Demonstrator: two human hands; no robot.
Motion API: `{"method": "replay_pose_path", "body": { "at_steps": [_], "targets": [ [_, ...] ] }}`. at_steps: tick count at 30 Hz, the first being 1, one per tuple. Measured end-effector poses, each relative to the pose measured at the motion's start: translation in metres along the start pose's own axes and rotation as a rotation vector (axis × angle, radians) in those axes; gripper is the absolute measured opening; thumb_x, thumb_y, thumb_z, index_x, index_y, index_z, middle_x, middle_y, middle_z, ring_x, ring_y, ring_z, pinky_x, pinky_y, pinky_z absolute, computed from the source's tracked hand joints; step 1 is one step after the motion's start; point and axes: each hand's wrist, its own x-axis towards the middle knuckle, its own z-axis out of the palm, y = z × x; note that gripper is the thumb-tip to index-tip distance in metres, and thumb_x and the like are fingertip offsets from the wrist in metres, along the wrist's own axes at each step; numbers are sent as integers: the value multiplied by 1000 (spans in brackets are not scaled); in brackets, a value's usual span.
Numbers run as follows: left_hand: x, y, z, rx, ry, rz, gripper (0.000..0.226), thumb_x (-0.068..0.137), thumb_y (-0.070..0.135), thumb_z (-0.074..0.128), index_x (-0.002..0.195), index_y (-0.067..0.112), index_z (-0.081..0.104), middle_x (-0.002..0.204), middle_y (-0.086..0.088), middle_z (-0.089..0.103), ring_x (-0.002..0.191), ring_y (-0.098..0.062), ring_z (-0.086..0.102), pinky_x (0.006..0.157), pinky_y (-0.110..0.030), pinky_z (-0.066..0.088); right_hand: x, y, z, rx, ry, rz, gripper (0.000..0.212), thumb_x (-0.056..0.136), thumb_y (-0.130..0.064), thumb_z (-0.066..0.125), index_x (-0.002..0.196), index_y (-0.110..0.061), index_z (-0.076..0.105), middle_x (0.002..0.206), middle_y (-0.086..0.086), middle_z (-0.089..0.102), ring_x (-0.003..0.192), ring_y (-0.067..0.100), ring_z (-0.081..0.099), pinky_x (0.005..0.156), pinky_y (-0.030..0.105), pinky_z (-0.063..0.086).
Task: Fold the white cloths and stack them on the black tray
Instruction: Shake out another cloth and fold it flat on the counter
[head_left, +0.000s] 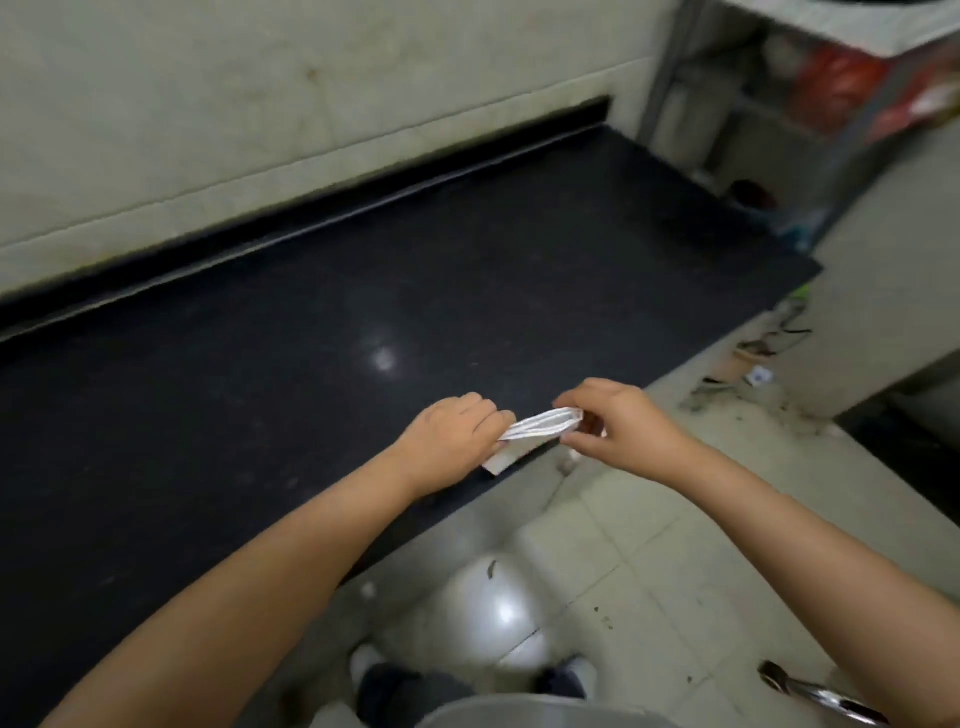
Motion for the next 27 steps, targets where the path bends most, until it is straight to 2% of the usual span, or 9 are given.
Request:
{"method": "replay_pose_path", "body": {
  "at_steps": [2,5,9,13,16,18,21,23,27],
  "targets": [
    [60,22,9,-8,41,67,20,95,29,34,95,13,47,58,0,56,47,-17,51,39,-22,35,-23,40,-36,-69,69,37,20,81,-9,62,100,-2,66,87,13,62,76,19,53,67,18,32],
    [141,51,24,8,85,135,29,101,25,21,94,13,46,57,0,54,46,-17,50,37,-21,29,-53,94,-90,-187,128,66,22,78,-15,53,86,-1,68,73,17,65,72,30,63,66,27,32],
    [243,77,41,73,46,272,15,87,24,37,78,14,43,56,-1,52,46,-18,50,34,-20,24,-78,151,-158,-295,151,83,33,80,-23,44,84,0,67,77,19,66,77,33,63,67,34,44],
    [340,93,62,79,-13,342,29,80,26,37,63,14,58,56,-1,54,46,-19,53,31,-19,27,-81,212,-220,-309,217,117,38,81,-24,43,83,6,66,80,24,66,80,36,62,71,39,47],
    [410,97,84,42,-38,330,28,81,25,37,65,11,56,59,-4,54,49,-22,54,33,-19,24,-68,267,-268,-351,247,175,31,90,-19,49,88,7,65,87,24,65,86,35,59,72,34,39],
    [459,92,104,-44,-33,295,35,86,28,33,77,7,59,72,-9,59,62,-26,59,39,-23,33,-52,301,-307,-350,233,216,24,90,-15,53,91,6,65,90,21,63,88,33,57,70,29,33],
    [537,76,126,-257,-54,177,58,87,40,21,98,2,62,92,-16,60,84,-31,61,59,-38,48,-19,347,-371,-313,272,227,20,89,-12,55,97,1,67,86,7,58,80,18,52,59,17,31],
    [590,62,127,-330,-25,107,61,86,44,21,103,3,63,96,-15,62,91,-28,60,72,-37,49,8,374,-415,-269,292,229,18,87,-11,57,97,1,68,81,-1,55,68,8,49,56,14,32],
    [691,25,126,-342,-31,-11,27,94,22,50,108,3,63,103,-14,65,99,-28,59,79,-28,39,68,422,-490,-154,309,231,17,87,-9,59,98,-1,69,65,-11,53,52,-8,53,51,2,37]
  ]
}}
